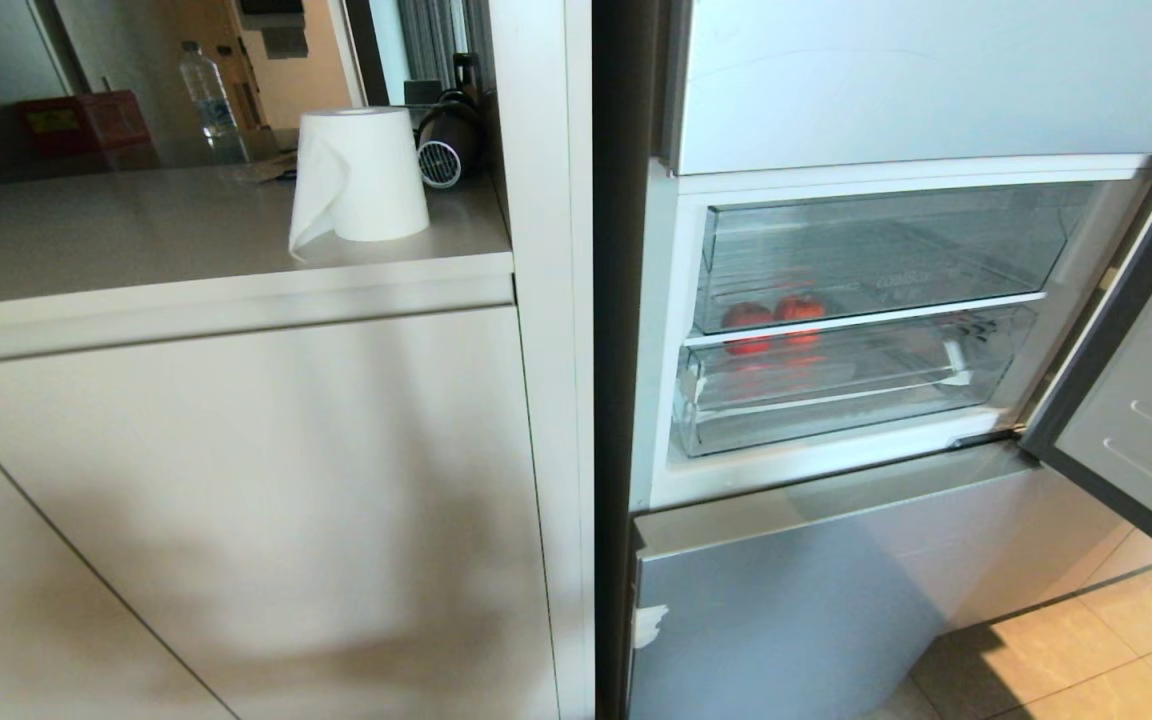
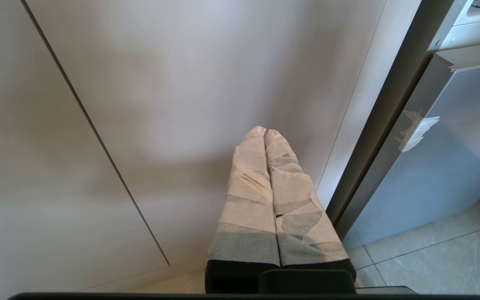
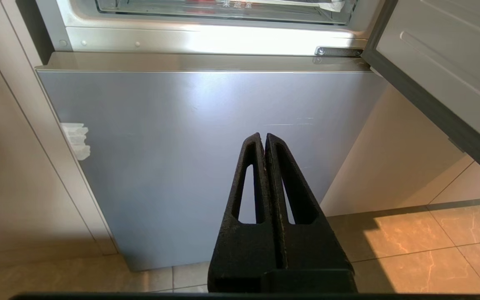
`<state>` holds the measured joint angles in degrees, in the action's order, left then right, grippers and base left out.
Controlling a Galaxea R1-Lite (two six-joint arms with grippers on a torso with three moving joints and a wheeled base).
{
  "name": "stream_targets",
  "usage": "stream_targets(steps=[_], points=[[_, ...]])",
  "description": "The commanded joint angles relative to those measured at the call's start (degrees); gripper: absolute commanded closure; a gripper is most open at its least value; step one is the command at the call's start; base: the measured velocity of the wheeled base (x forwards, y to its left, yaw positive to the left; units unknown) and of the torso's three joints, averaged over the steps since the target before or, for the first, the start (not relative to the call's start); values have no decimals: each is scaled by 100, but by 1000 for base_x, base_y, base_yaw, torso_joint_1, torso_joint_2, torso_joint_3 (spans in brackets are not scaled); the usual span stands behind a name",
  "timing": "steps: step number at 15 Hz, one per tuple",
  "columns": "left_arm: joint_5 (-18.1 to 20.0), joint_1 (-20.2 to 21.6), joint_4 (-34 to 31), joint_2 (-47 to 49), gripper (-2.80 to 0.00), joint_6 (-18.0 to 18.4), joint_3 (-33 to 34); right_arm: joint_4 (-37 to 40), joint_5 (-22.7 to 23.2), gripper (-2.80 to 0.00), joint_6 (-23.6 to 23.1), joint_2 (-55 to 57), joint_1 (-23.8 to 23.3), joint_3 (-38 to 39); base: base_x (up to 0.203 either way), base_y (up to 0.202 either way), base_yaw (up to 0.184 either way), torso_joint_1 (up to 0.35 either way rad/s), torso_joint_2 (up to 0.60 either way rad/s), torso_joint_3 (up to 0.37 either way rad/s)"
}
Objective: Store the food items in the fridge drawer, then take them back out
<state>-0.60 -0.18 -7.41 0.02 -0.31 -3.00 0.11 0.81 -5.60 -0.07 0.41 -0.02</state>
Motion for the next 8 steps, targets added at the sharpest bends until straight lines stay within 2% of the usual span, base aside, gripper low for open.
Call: stream_targets(steps=[1, 8], points=[[-2, 1, -6, -2, 0, -4, 1, 7, 5, 0, -11, 15, 2, 11, 0, 0, 0, 0, 0, 0], [-2, 1, -6, -2, 0, -4, 1, 7, 6, 0, -29, 9, 2, 11, 0, 0, 0, 0, 0, 0]])
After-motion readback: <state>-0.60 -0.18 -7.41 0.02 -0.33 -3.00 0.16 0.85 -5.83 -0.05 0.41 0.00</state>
